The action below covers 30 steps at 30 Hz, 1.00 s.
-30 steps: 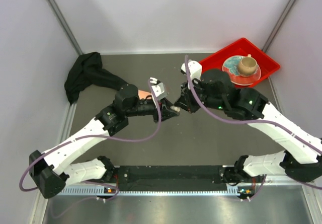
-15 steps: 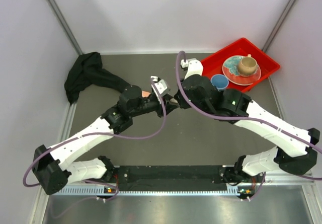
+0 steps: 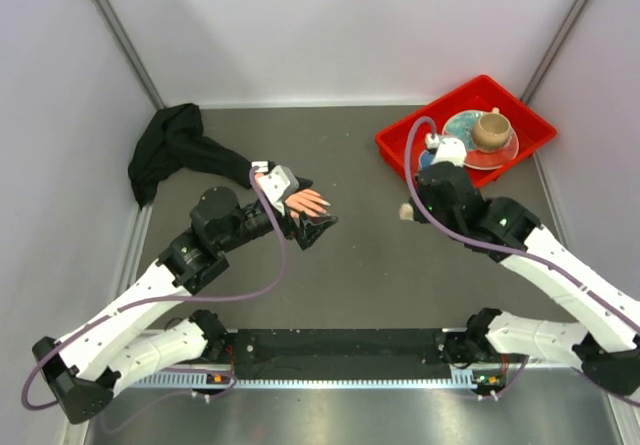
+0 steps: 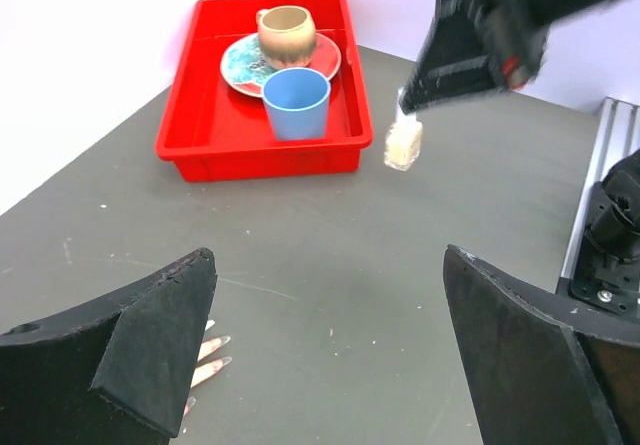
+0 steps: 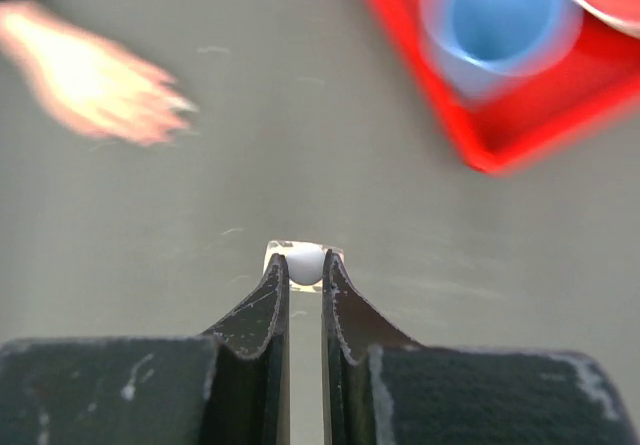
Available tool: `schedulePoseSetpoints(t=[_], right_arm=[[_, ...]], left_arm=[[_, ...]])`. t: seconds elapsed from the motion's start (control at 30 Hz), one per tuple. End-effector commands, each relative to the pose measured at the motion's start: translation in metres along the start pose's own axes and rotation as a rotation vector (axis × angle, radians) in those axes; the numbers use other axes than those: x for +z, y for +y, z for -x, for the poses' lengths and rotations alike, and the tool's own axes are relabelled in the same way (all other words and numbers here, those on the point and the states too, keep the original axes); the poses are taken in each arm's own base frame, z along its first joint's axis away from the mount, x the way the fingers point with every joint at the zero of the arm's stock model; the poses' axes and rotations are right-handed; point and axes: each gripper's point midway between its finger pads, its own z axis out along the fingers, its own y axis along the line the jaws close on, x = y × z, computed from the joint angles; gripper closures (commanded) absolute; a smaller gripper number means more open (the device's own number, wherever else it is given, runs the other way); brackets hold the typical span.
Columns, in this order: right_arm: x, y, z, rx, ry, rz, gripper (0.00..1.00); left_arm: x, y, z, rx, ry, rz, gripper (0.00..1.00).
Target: Paint the nails
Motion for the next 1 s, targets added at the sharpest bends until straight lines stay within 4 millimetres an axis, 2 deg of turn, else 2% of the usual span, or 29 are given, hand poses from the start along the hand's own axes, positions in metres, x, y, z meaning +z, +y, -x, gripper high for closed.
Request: schedulePoseSetpoints(t=[0.0, 0.03, 0.07, 0.13, 0.33, 0.53, 0.8, 0.97], right_arm=[[0.024, -0.070, -0.032, 0.139, -0.026, -0.279, 1.00], [0.026, -0.079, -0.035, 0.179, -0.057, -0.323, 1.00], [0.029, -0.089, -0.050, 0.188, -0.061, -0.354, 1.00], [0.034, -0.104, -0.063, 0.234, -0.095, -0.427, 1.00], [0.044, -0.131, -0.090, 0.278, -0.121, -0.594, 0.97], [0.065, -0.133, -0.108, 0.282, -0.115, -0.644, 0.97], [0.084, -0.127, -0.111, 0.290, -0.124, -0.658, 0.97], [0.095, -0.126, -0.127, 0.281, -0.080, -0.667, 0.96]], left_arm=[[-0.005, 0.008, 0.004, -0.003, -0.013, 0.053, 0.02], [-0.005, 0.011, 0.004, -0.008, -0.021, 0.070, 0.02], [-0.007, 0.012, 0.002, -0.011, -0.027, 0.079, 0.03], [-0.008, 0.015, 0.010, -0.034, -0.075, 0.105, 0.03], [-0.010, 0.014, 0.005, -0.053, -0.085, 0.107, 0.04], [-0.012, 0.012, 0.001, -0.064, -0.085, 0.104, 0.05], [-0.015, 0.011, -0.001, -0.063, -0.076, 0.101, 0.05], [-0.017, 0.011, -0.001, -0.059, -0.075, 0.104, 0.05]])
